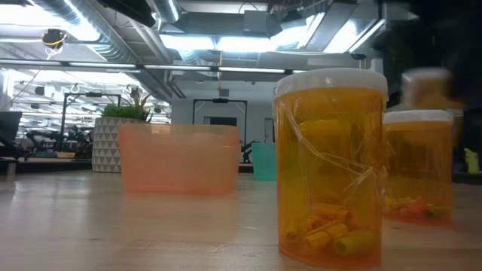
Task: Pick and place medicine bottles into bin by pill shape (circle, oval)
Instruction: Put the large orange pill bottle into the blue bin
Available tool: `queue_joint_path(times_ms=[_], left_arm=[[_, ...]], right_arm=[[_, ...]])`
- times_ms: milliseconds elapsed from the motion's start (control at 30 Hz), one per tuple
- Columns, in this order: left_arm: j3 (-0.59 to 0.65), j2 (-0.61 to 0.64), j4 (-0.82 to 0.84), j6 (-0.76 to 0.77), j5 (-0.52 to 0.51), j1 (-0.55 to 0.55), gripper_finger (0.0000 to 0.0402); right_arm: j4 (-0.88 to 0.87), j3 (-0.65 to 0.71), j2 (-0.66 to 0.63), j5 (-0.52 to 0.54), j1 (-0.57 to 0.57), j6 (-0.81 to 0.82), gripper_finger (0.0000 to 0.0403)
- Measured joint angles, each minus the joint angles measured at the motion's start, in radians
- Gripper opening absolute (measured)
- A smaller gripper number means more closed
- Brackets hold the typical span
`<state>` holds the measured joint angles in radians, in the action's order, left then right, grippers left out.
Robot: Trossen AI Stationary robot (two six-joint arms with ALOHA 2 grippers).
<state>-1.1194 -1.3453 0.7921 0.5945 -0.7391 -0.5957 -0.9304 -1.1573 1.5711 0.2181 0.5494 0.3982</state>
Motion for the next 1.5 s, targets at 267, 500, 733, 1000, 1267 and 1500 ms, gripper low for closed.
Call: queue_joint_path(times_ms=[267, 500, 733, 1000, 1267, 1500], left_arm=[[0.000, 0.000, 0.000, 0.000, 0.000, 0.000, 0.0171], [0.000, 0.000, 0.000, -0.001, 0.000, 0.000, 0.0171], [0.000, 0.000, 0.000, -0.002, 0.000, 0.000, 0.0171], [0.000, 0.000, 0.000, -0.002, 0.000, 0.000, 0.0171], [0.000, 0.000, 0.000, -0.002, 0.000, 0.000, 0.0171], [0.000, 0.000, 0.000, -0.002, 0.000, 0.000, 0.0171]], right_arm=[[-0.060, -0.199, 0.000, 0.075, -0.223, -0.320, 0.0201], [0.017, -0.211, 0.001, -0.017, -0.519, -0.511, 0.0202], [0.144, -0.205, 0.078, -0.192, -0.788, -0.637, 0.0202], [0.175, -0.246, 0.241, -0.221, -0.958, -0.695, 0.0202], [0.179, -0.318, 0.348, -0.367, -1.023, -0.683, 0.0203], [0.177, -0.318, 0.408, -0.342, -1.025, -0.687, 0.0203]])
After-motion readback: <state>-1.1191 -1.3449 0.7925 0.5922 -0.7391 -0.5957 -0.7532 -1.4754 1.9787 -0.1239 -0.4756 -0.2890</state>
